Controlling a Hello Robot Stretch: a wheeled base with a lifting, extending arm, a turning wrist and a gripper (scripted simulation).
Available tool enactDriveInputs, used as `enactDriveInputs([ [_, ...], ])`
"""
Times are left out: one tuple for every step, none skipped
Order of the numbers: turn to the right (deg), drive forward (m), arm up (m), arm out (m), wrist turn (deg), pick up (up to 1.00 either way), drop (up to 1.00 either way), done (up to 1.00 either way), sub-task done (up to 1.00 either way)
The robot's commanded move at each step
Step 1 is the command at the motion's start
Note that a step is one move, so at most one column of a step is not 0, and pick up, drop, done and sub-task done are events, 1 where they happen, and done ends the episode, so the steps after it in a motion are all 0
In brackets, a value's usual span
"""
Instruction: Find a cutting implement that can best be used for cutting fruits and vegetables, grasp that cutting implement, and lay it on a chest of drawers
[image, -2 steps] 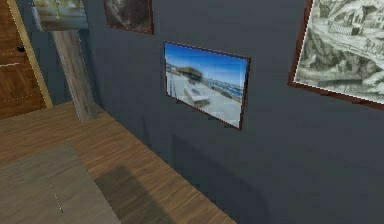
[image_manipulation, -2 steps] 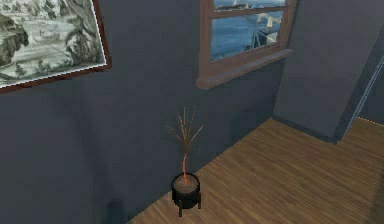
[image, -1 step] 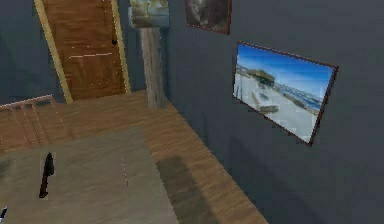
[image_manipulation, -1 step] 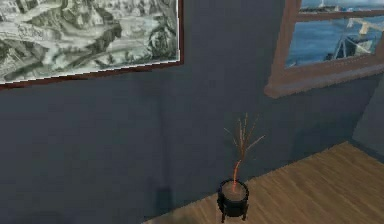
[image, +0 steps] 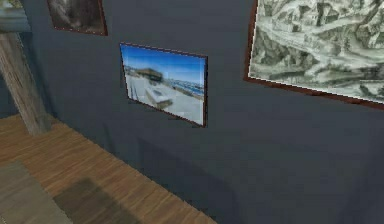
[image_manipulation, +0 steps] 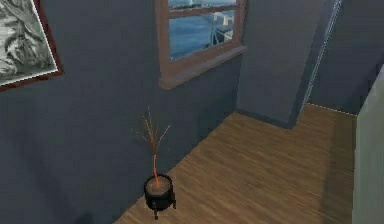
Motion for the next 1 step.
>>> enactDriveInputs([
  [0.0,0.5,0.0,0.0,0.0,0.0,0.0,0.0,0.0],
])
